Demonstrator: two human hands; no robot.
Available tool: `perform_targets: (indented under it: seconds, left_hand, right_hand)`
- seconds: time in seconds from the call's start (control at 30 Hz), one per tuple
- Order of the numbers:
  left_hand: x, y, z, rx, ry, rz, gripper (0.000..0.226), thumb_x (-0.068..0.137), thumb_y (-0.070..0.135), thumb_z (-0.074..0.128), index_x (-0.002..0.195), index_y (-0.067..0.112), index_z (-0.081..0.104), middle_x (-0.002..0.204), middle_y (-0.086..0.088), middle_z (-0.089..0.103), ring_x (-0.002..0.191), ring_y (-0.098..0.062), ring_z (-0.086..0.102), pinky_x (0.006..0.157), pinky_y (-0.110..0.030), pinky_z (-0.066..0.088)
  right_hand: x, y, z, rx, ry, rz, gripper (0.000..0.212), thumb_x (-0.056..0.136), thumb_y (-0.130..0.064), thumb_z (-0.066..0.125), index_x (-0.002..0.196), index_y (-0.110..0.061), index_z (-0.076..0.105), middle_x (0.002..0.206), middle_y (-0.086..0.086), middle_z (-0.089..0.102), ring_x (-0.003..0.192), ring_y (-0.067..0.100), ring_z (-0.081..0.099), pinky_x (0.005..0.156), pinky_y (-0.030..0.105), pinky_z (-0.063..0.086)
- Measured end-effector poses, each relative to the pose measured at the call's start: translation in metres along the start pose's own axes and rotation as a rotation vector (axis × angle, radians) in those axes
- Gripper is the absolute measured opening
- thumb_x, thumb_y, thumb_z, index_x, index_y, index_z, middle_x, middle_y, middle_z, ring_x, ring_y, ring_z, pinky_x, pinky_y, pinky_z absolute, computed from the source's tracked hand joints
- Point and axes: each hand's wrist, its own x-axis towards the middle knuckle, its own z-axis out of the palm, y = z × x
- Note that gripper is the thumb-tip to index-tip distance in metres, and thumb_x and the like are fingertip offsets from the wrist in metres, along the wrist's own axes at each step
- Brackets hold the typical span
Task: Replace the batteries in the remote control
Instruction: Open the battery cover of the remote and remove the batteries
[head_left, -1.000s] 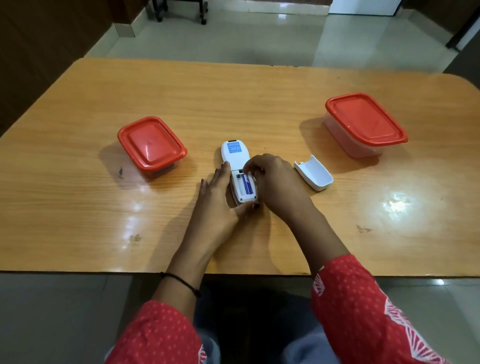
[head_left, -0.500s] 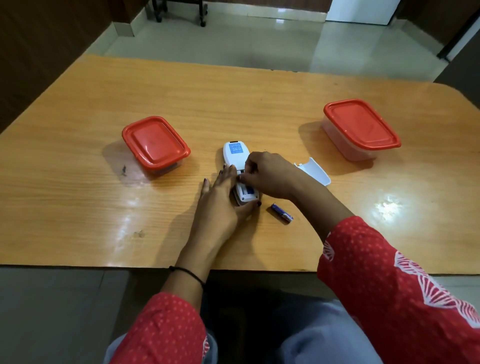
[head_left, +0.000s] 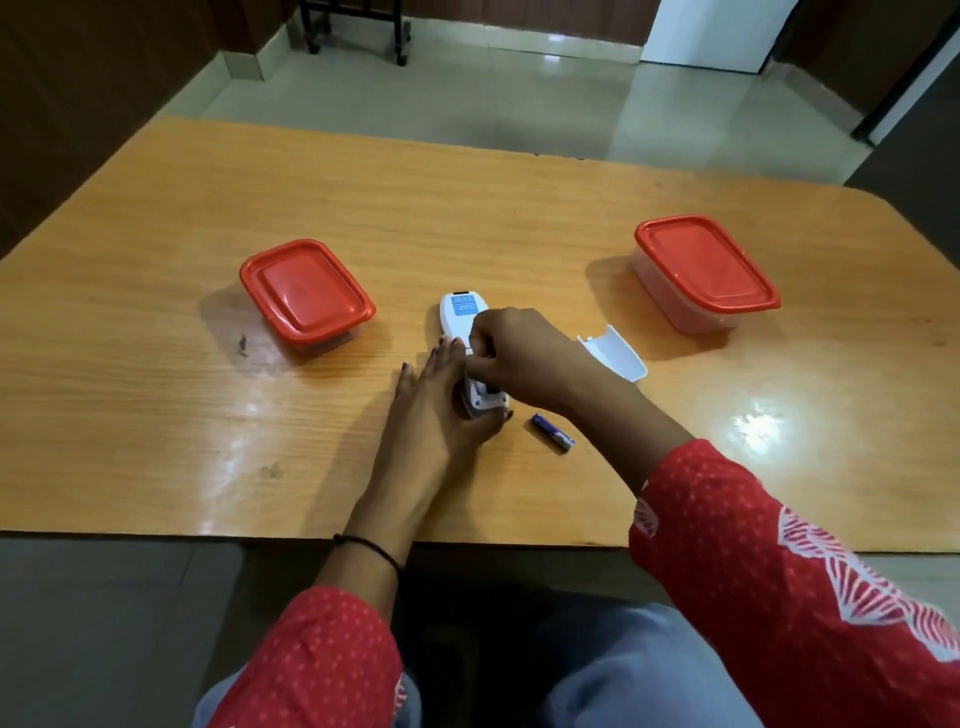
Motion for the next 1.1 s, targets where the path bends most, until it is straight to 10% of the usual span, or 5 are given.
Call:
perform_targets:
  seconds: [0.23, 0.57, 0.8, 0.97, 1.1]
  left_hand:
    - [-0.005, 0.003, -0.003, 0.027, -0.019, -0.099, 0.083, 0.083, 0.041, 0.065, 0.15, 0.025, 0.017, 0.159, 0.009, 0.015, 0.146, -0.02, 0.003, 0.117, -0.032, 0.004]
    - [-0.013, 0.001, 0.003, 0.075, 0.083, 0.047, 0.081, 0.082, 0.038, 0.067, 0.148, 0.018, 0.024, 0.159, 0.003, 0.016, 0.128, 0.005, 0.001, 0.115, -0.022, 0.001]
    - [-0.006, 0.015, 0.017, 0.005, 0.217, 0.216, 0.066, 0.082, 0.028, 0.07, 0.141, 0.019, 0.041, 0.155, 0.007, 0.026, 0.143, -0.008, 0.019, 0.117, -0.041, 0.025]
    - [0.004, 0.032, 0.033, -0.029, 0.278, 0.31, 0.043, 0.087, 0.016, 0.065, 0.129, 0.016, 0.056, 0.143, 0.009, 0.042, 0.137, -0.004, 0.031, 0.11, -0.047, 0.035]
    - [0.004, 0.044, 0.04, -0.054, 0.277, 0.359, 0.036, 0.088, 0.011, 0.062, 0.124, 0.015, 0.059, 0.141, 0.005, 0.049, 0.136, -0.009, 0.038, 0.109, -0.044, 0.037]
  right_hand:
    - [-0.043, 0.05, 0.011, 0.598, 0.447, 0.176, 0.007, 0.082, -0.006, 0.069, 0.078, -0.013, 0.069, 0.07, -0.004, 0.071, 0.065, 0.01, 0.069, 0.068, 0.031, 0.058]
    - [-0.069, 0.067, 0.043, 0.383, 0.64, 0.152, 0.016, 0.083, -0.007, 0.066, 0.092, -0.017, 0.074, 0.088, -0.009, 0.071, 0.079, -0.001, 0.062, 0.07, 0.005, 0.041]
    - [-0.064, 0.114, -0.001, 0.308, 1.048, 0.207, 0.028, 0.082, -0.011, 0.066, 0.11, -0.018, 0.066, 0.11, 0.0, 0.065, 0.108, 0.017, 0.054, 0.089, 0.032, 0.046]
    - [-0.026, 0.168, -0.034, 0.0, 0.777, 0.386, 0.061, 0.081, -0.021, 0.069, 0.137, -0.022, 0.046, 0.152, 0.005, 0.034, 0.143, 0.028, 0.017, 0.113, 0.048, 0.023]
    - [-0.013, 0.191, -0.038, 0.011, 0.748, 0.34, 0.045, 0.089, -0.005, 0.056, 0.133, -0.012, 0.052, 0.148, 0.012, 0.04, 0.141, 0.031, 0.025, 0.113, 0.044, 0.026]
